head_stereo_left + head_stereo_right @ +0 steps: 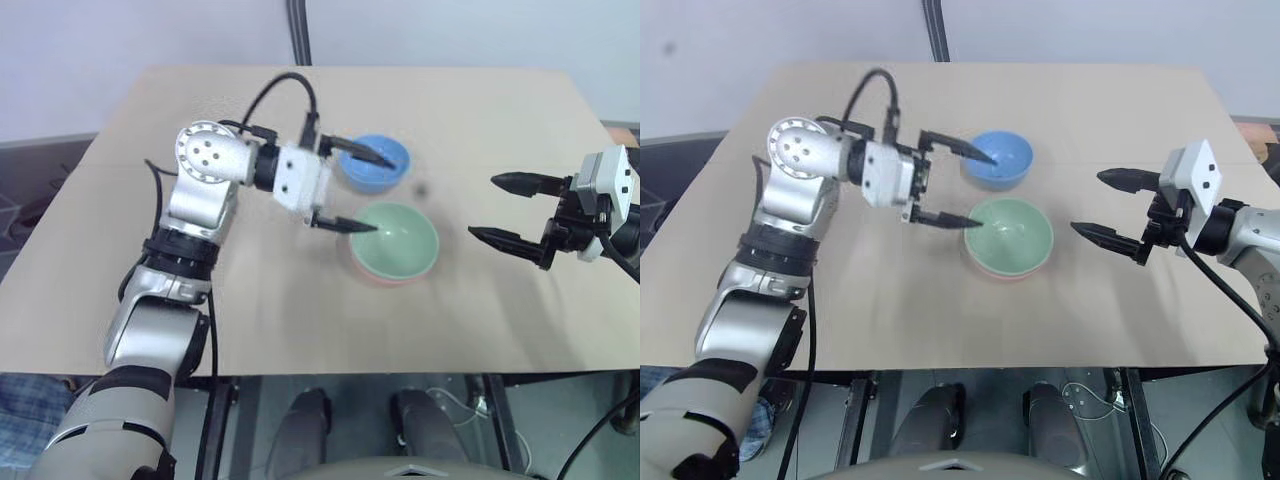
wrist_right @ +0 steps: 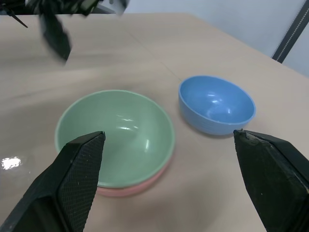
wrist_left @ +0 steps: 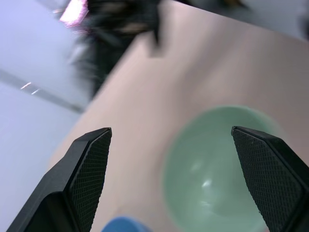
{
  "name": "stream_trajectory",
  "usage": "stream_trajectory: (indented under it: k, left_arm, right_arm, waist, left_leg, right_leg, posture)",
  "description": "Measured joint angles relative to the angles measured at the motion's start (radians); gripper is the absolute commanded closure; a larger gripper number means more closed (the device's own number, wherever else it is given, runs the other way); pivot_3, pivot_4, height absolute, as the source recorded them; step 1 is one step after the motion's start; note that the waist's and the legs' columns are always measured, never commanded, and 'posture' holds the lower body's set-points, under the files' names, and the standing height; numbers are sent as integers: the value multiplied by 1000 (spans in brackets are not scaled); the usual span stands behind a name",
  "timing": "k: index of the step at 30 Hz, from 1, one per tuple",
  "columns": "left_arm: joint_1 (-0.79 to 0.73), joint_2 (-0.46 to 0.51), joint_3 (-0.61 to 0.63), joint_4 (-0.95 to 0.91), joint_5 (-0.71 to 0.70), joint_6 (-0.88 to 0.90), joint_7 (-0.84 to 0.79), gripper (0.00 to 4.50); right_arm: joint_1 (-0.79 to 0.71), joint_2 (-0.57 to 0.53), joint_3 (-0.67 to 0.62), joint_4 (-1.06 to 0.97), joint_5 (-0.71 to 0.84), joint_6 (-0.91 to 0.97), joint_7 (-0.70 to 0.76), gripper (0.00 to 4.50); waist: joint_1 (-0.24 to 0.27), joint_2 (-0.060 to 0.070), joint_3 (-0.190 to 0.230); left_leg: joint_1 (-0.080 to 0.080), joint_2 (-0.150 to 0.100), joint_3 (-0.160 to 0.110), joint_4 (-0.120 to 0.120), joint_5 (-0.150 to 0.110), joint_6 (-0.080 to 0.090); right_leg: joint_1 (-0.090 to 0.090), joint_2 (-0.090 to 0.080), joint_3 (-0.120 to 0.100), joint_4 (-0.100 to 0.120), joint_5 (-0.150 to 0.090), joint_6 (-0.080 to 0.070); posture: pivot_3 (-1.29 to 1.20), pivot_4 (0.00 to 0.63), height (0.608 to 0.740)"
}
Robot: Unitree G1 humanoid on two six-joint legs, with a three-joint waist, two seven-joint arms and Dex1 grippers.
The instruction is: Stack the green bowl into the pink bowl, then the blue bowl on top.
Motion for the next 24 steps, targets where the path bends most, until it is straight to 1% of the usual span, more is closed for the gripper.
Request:
stream_trajectory:
  k: [2,3,6,7,8,11,13,15,16,18,20,24]
  left_arm:
    - [2,5,35,3,-11,69,50,284]
    - [15,24,80,4,-32,147,95,284]
    - [40,47,137,0,-64,246,144,284]
    - [64,63,183,-10,-97,338,190,284]
    - [82,78,210,-18,-118,395,212,284]
    - [152,134,263,-51,-161,516,236,284]
    - [240,194,307,-128,-231,674,242,284]
    - [272,212,335,-160,-266,732,238,284]
    - [321,252,366,-202,-300,778,224,284]
    - [382,293,417,-242,-349,838,207,284]
    - [408,307,443,-259,-374,868,203,284]
    - [474,344,504,-300,-435,932,196,284]
  right_arm:
    - [-1,0,9,0,-2,-1,4,0]
    - [-7,2,21,2,-5,-3,7,0]
    - [-13,3,33,14,-12,-8,11,0]
    - [-28,7,42,25,-20,-12,13,0]
    - [-38,7,49,35,-30,-13,14,0]
    - [-67,9,70,72,-54,-15,13,0]
    - [-124,15,108,131,-98,-17,4,0]
    - [-151,22,123,155,-120,-20,-7,0]
    - [-197,40,149,185,-147,-32,-14,0]
    - [-270,72,189,249,-199,-45,-32,0]
    - [-312,94,218,276,-225,-53,-38,0]
    - [-446,167,323,360,-313,-59,-43,0]
  waist:
    - [0,0,0]
    - [-3,0,0]
    - [-3,0,0]
    - [-4,0,0]
    - [-4,0,0]
    - [-3,0,0]
    - [-1,0,1]
    - [2,0,2]
    - [-3,0,3]
    - [-4,1,4]
    - [-3,2,4]
    - [-2,3,5]
  left_leg:
    - [0,0,0,0,0,0]
    - [0,0,0,0,0,0]
    - [1,0,0,0,0,0]
    - [1,0,0,0,0,0]
    - [1,0,0,0,0,0]
    - [1,0,0,0,0,0]
    - [0,0,0,0,0,0]
    - [0,0,-1,0,0,0]
    - [0,1,0,0,0,0]
    - [1,1,1,-1,0,0]
    - [1,1,1,-1,0,0]
    - [1,1,1,-1,0,0]
  right_leg:
    - [0,0,0,0,0,0]
    - [0,0,0,0,0,0]
    - [0,0,0,0,0,0]
    - [0,0,0,0,0,0]
    - [0,0,0,0,0,0]
    - [0,0,0,0,0,0]
    - [0,0,0,0,0,0]
    - [0,-1,-1,0,0,0]
    - [0,0,0,0,0,0]
    - [0,0,0,0,0,0]
    - [-1,0,0,0,0,0]
    - [-1,-1,0,0,0,0]
  posture:
    - [0,150,740]
    - [0,150,740]
    - [0,150,740]
    - [0,150,740]
    - [0,150,740]
    - [0,150,740]
    - [0,150,740]
    - [0,150,740]
    - [0,150,740]
    - [0,150,740]
    - [0,150,740]
    - [0,150,740]
